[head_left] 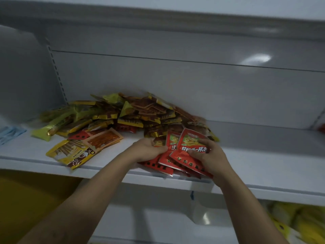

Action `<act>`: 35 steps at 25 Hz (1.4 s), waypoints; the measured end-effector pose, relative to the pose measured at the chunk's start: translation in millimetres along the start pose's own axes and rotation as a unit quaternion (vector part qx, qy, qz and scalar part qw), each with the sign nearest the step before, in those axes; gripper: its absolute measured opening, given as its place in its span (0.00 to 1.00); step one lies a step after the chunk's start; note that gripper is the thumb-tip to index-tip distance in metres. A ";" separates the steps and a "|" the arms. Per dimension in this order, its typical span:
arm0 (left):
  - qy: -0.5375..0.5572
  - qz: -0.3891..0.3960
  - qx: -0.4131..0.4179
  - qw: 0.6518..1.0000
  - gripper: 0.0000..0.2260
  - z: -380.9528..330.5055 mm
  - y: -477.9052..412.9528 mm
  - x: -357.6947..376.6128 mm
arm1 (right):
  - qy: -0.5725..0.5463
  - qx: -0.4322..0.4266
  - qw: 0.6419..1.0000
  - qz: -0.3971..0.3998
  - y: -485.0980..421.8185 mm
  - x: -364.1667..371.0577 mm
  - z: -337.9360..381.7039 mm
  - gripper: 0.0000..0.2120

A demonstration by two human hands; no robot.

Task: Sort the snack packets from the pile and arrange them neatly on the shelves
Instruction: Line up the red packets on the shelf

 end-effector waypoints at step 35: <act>0.437 0.244 0.213 0.840 0.22 -310.3 130.4 235.3 | 0.009 -0.083 0.972 -0.221 155.0 -338.1 -43.2 0.29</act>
Point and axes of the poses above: each hand's wrist, its own y-axis away from the middle knuckle, its own x-axis out of the palm, z = x × y, the point moved 7 cm from there along -y, towards the middle knuckle, and after that the axes turned 1 degree about -x, right-handed, at the moved point
